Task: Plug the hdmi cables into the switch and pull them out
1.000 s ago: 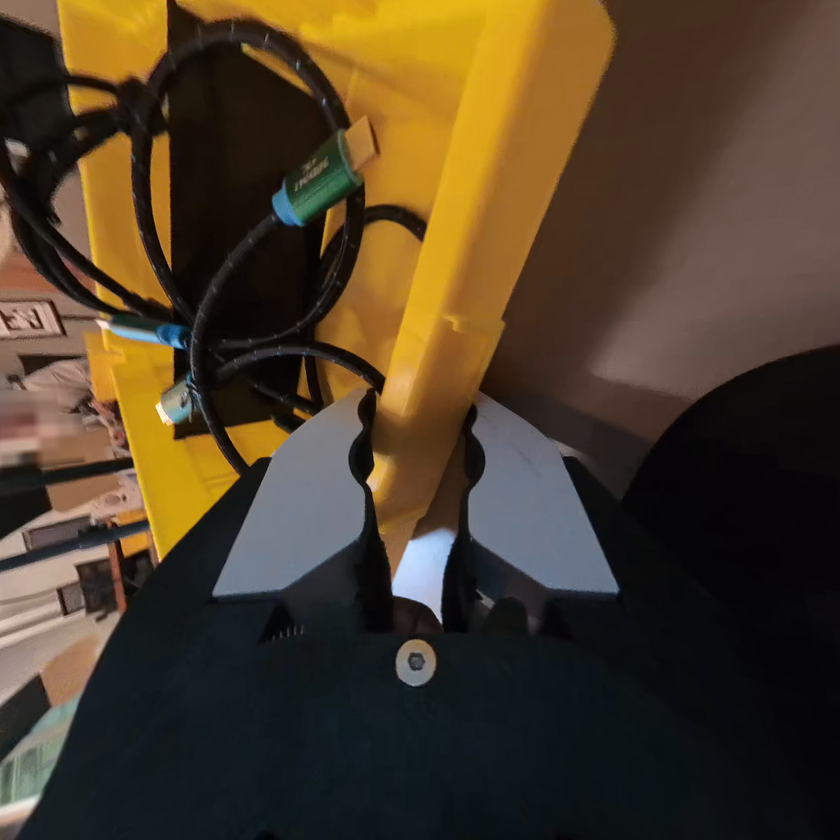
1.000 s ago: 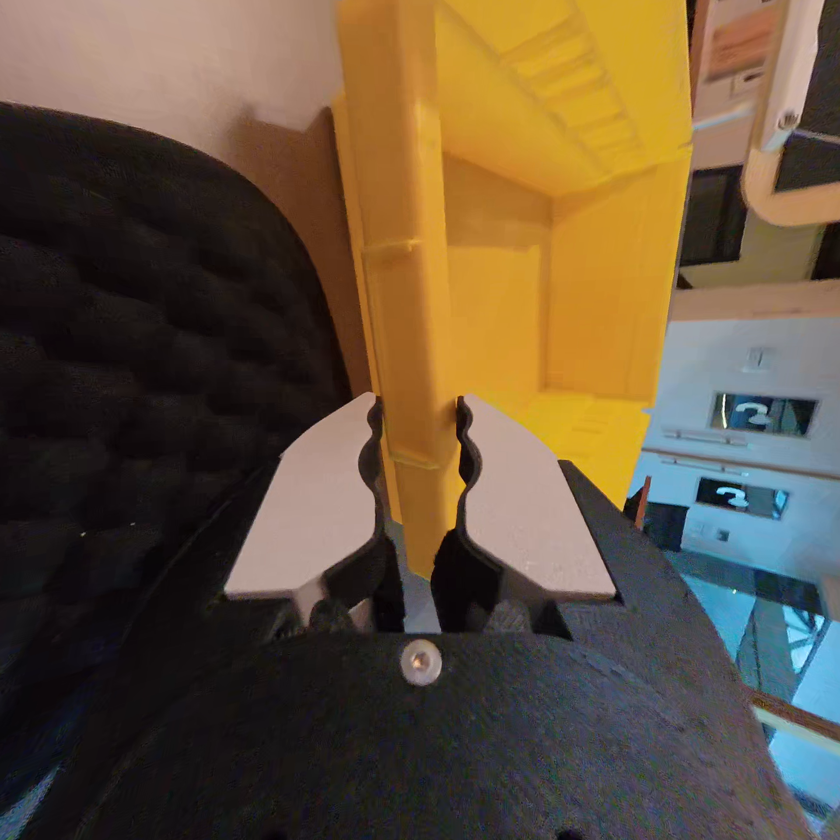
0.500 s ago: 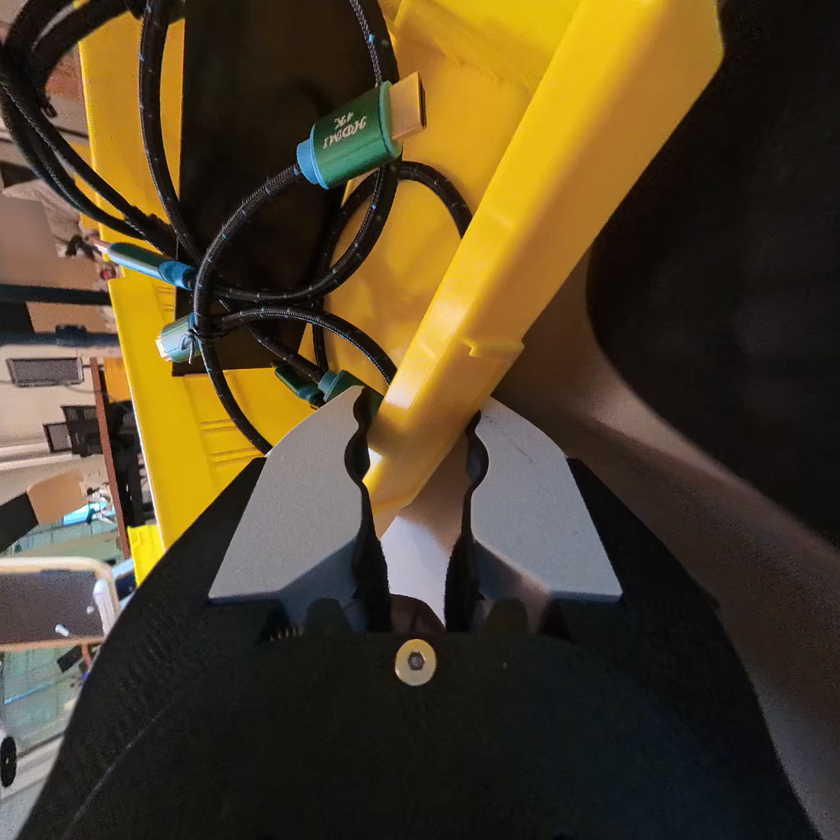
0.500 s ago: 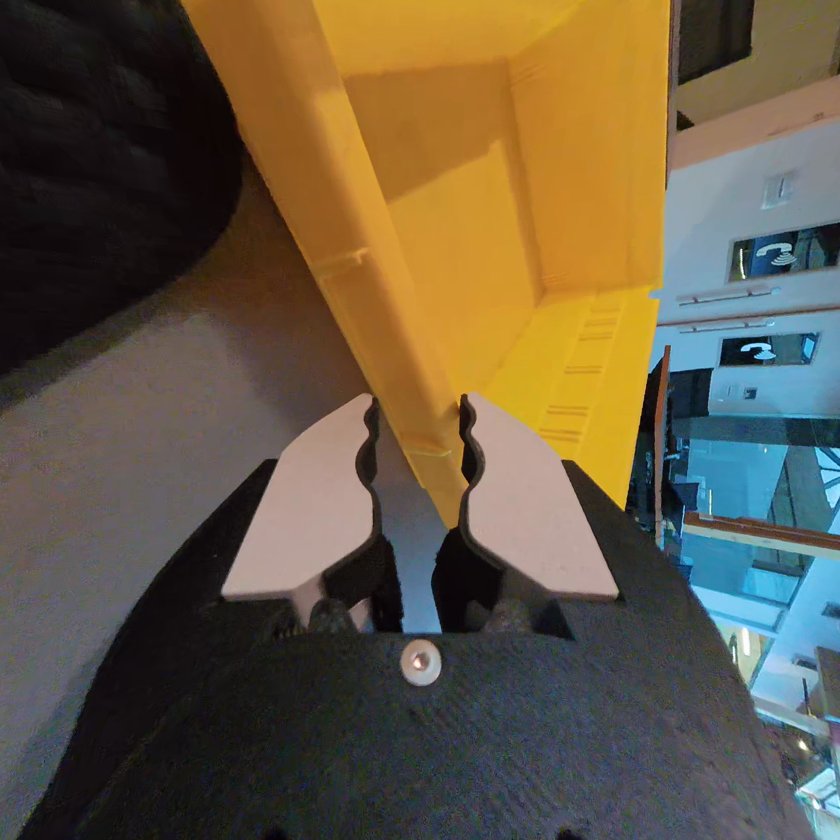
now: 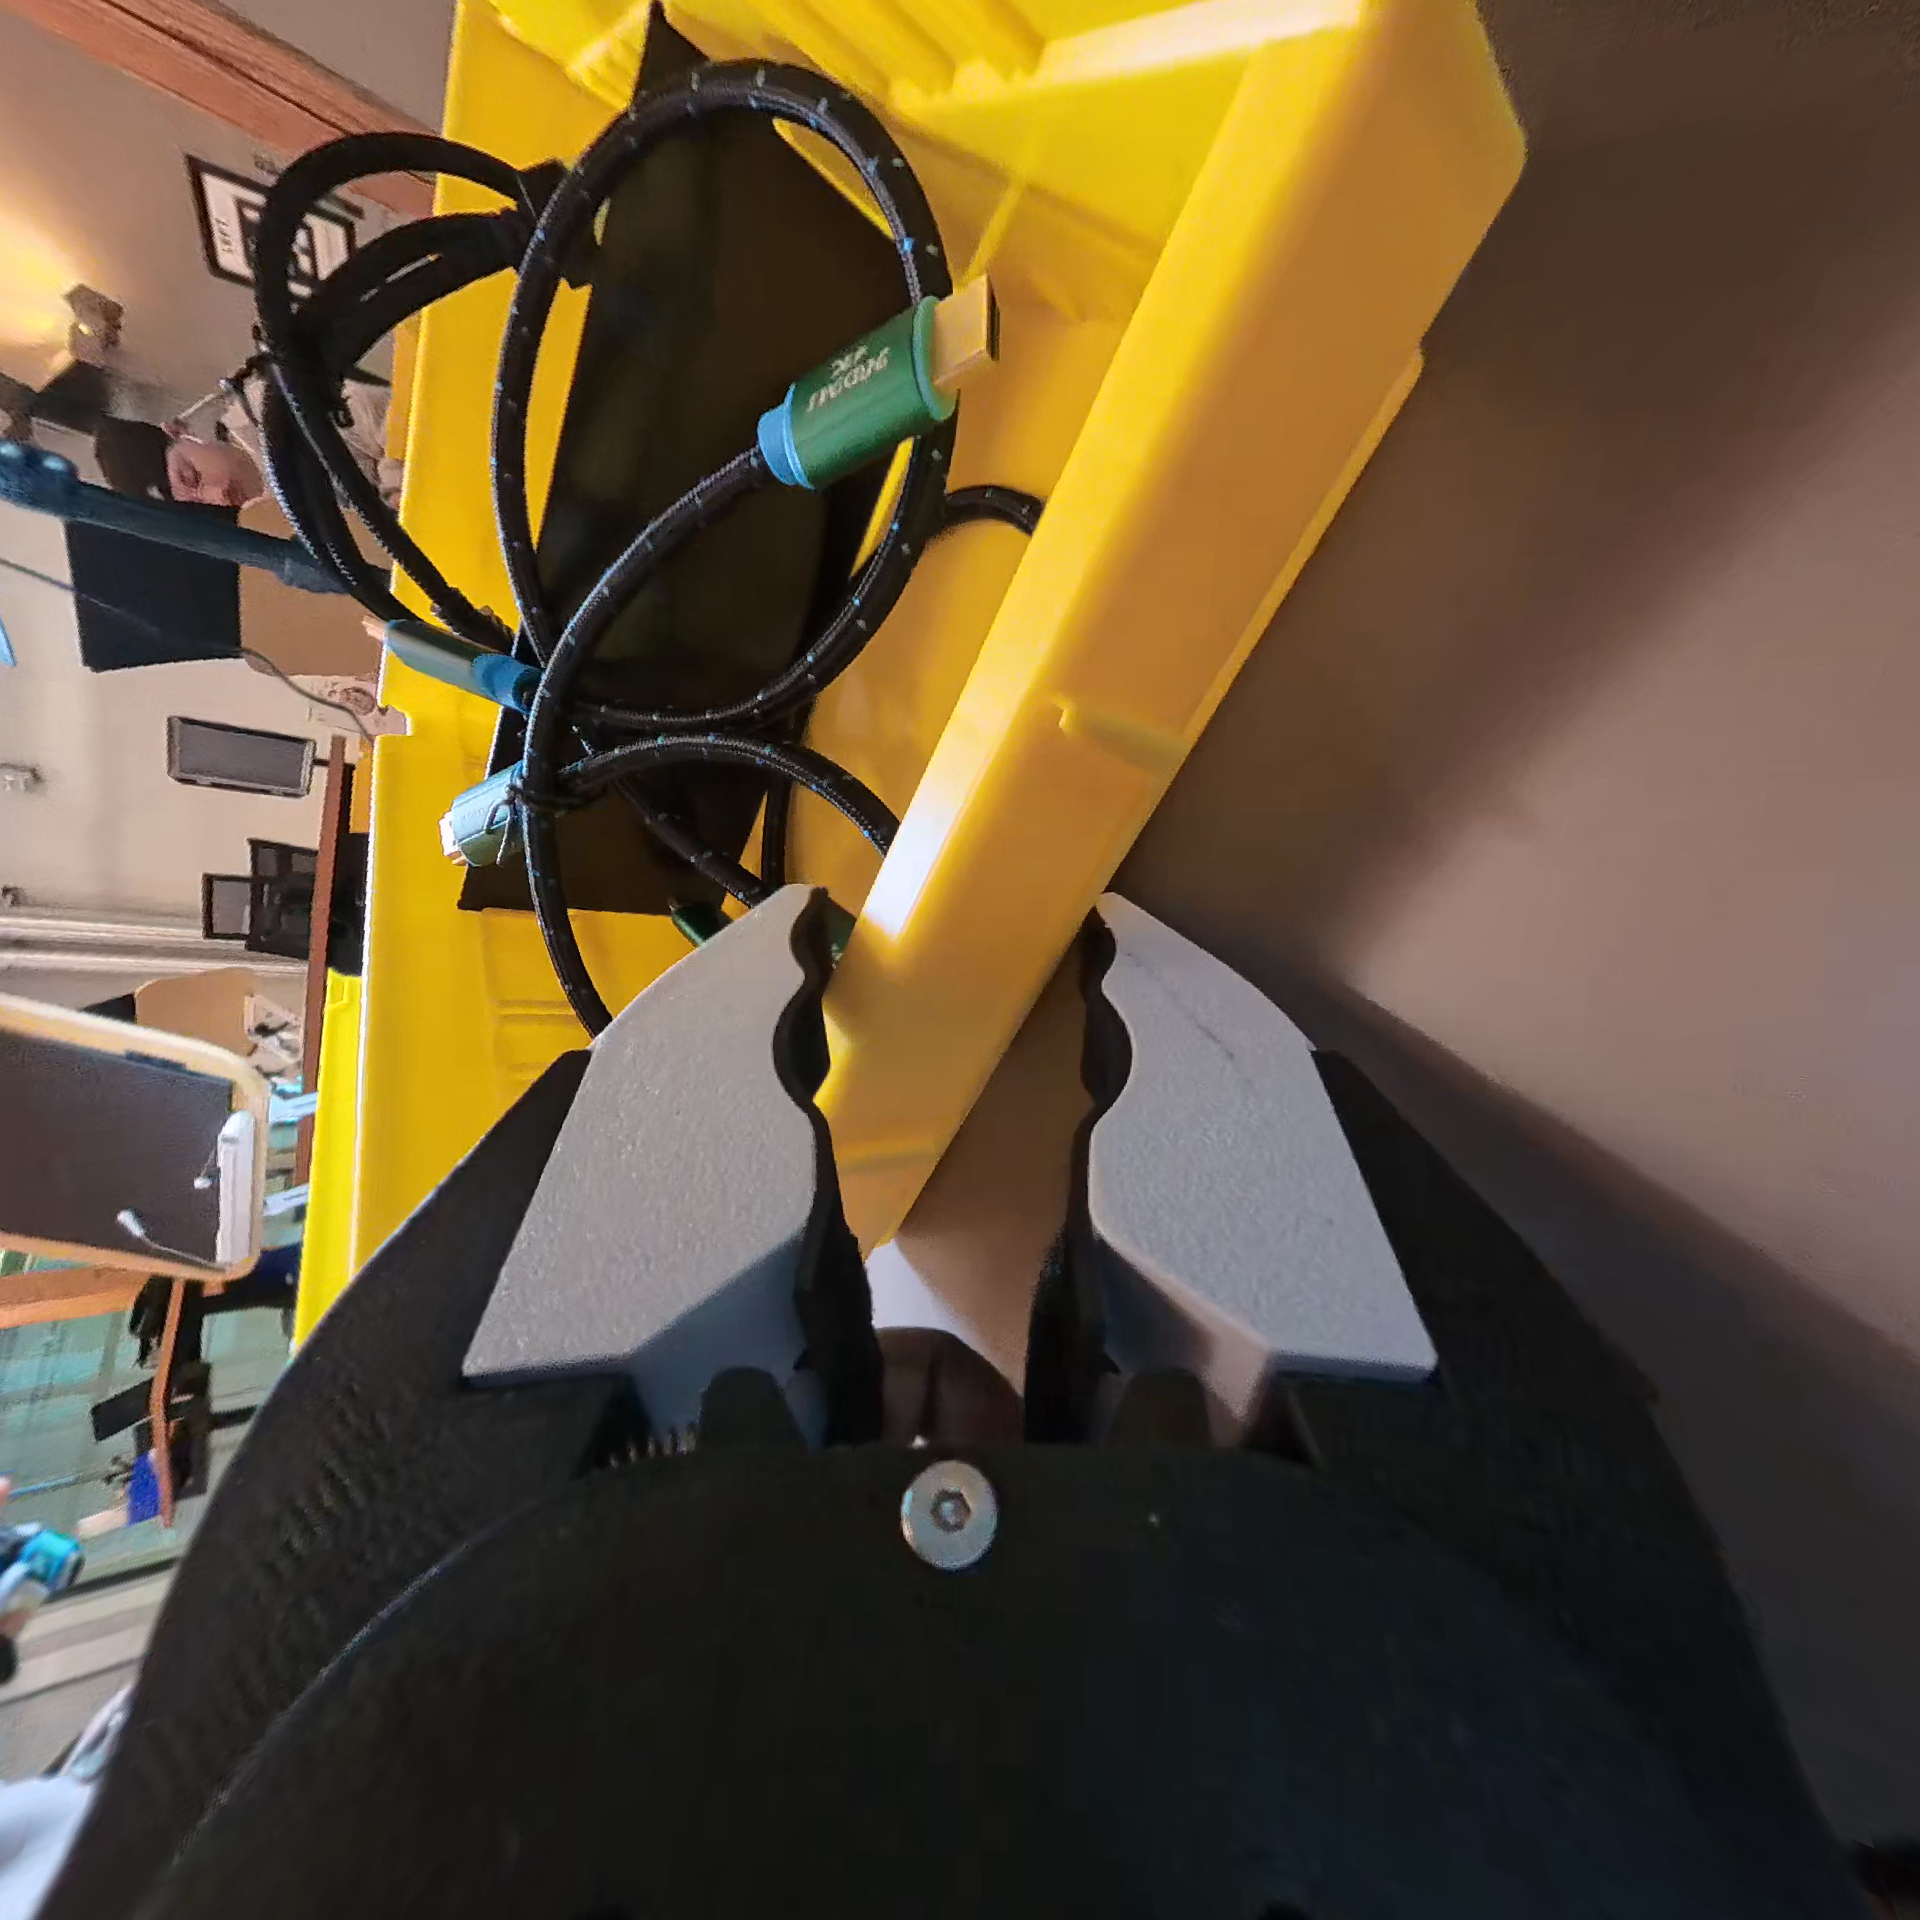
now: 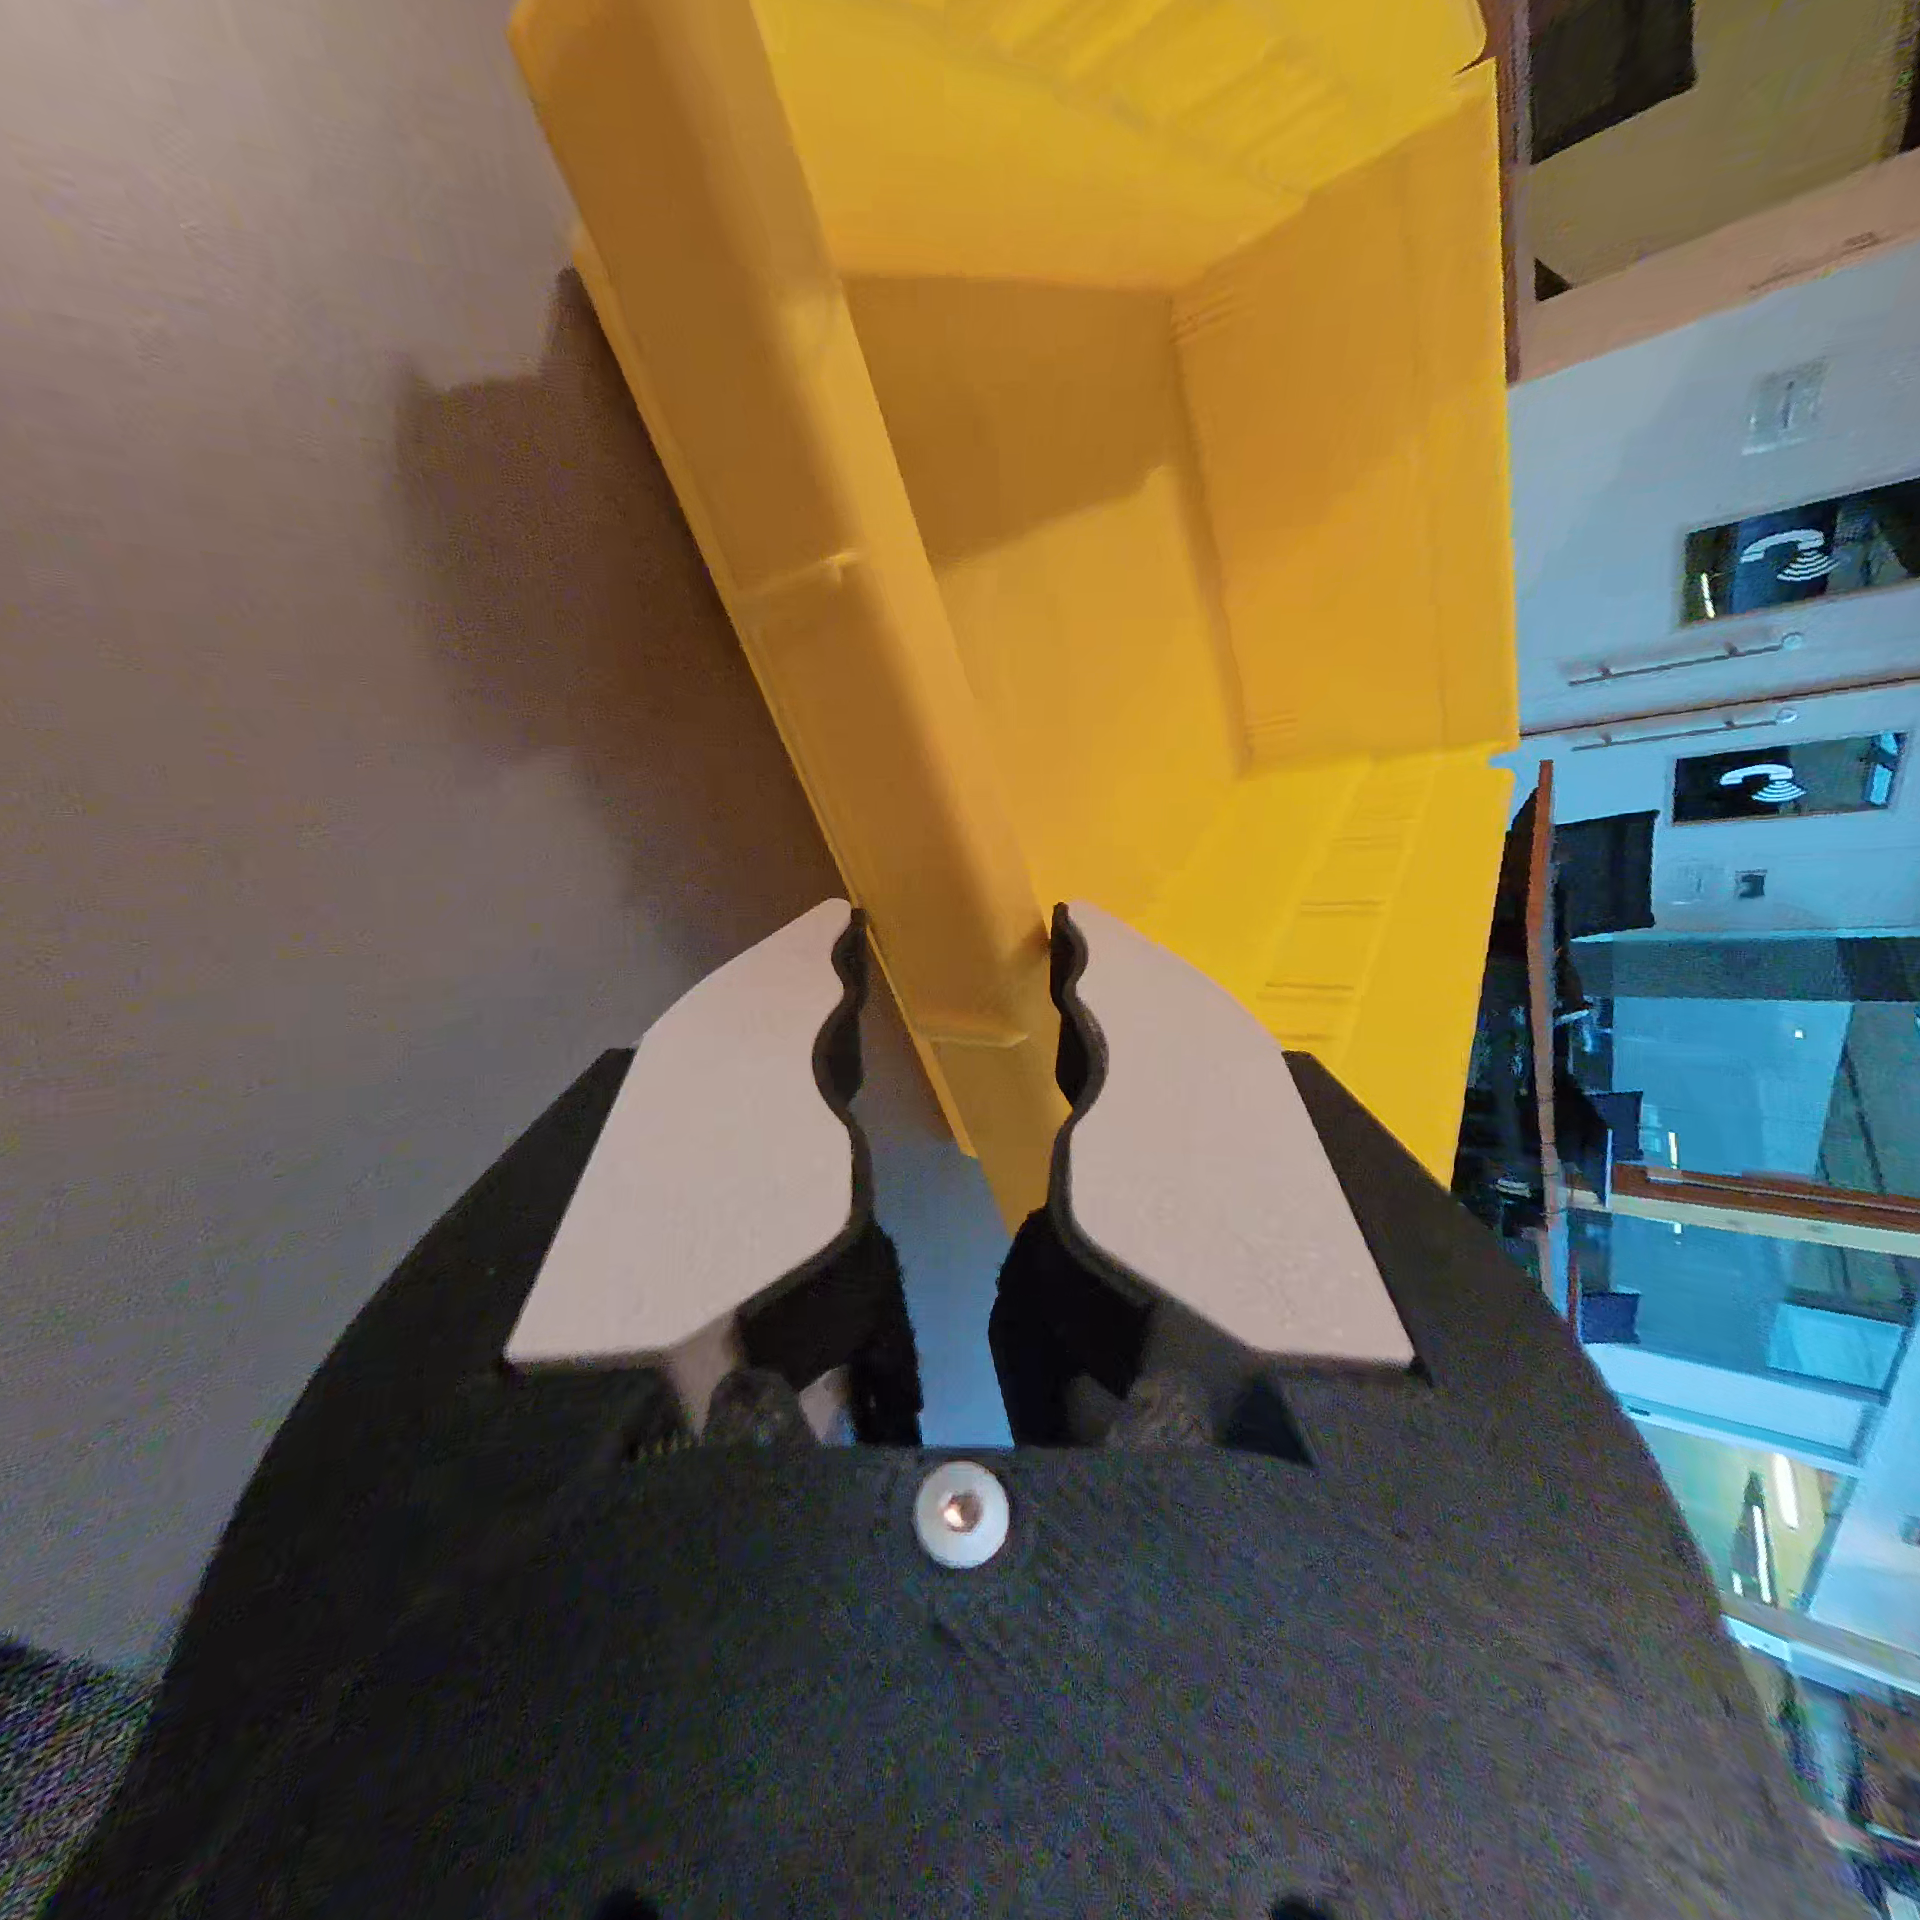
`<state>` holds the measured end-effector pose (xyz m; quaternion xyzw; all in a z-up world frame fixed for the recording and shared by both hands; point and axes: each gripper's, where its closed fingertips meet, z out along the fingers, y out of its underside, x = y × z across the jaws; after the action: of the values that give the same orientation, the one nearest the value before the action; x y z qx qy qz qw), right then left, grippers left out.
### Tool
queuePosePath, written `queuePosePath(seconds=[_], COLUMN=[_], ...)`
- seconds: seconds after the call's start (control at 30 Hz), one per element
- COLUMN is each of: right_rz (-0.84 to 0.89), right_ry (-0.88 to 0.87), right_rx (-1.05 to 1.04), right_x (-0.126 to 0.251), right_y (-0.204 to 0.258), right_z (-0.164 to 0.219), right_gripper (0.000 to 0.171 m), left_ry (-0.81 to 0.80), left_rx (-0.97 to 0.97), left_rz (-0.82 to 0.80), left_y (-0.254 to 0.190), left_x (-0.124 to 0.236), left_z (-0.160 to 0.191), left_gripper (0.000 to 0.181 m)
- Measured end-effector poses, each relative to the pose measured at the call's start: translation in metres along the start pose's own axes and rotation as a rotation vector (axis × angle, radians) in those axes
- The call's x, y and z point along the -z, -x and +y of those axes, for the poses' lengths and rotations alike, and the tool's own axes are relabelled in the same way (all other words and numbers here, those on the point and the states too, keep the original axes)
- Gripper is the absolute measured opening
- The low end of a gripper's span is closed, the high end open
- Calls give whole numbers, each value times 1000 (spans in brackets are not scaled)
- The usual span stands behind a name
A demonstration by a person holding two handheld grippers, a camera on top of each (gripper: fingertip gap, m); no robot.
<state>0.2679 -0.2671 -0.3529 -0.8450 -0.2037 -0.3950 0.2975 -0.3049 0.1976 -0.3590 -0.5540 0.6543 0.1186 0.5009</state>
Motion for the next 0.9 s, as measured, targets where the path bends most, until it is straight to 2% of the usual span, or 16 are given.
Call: queuePosePath(seconds=[0.17, 0.27, 0.3, 0.37, 0.43, 0.53, 0.6, 0.73, 0.83, 0.9], right_rz=[-44, -101, -126, -166, -173, -130, -99, -41, -12, 1], right_ry=[-24, -61, -82, -148, -231, -349, -396, -412, -396, -370], right_rx=[-90, -161, -187, -238, -270, -281, -274, -243, -217, -203], right_x=[21, 24, 25, 27, 33, 45, 53, 62, 66, 66], right_y=[7, 14, 16, 18, 14, 3, -4, -13, -17, -18], right_z=[13, 7, 3, -11, -27, -48, -57, -65, -66, -65], right_gripper=[36, 47, 49, 57, 59, 59, 59, 58, 56, 55], left_ry=[17, -14, -40, -122, -248, -357, -304, -84, -108, -69], left_rx=[62, 170, 218, 318, 388, 488, 582, 807, 974, 1018], left_rz=[2, 9, 26, 54, 67, -50, -118, -19, -20, -38], left_y=[1, 2, 1, 4, 12, 42, 56, 42, 43, 42], left_x=[12, 20, 25, 37, 51, 63, 58, 26, 10, 3], left_z=[14, 14, 11, -1, -22, -43, -44, -39, -48, -45], left_gripper=[49, 69, 79, 83, 82, 74, 70, 70, 69, 69])
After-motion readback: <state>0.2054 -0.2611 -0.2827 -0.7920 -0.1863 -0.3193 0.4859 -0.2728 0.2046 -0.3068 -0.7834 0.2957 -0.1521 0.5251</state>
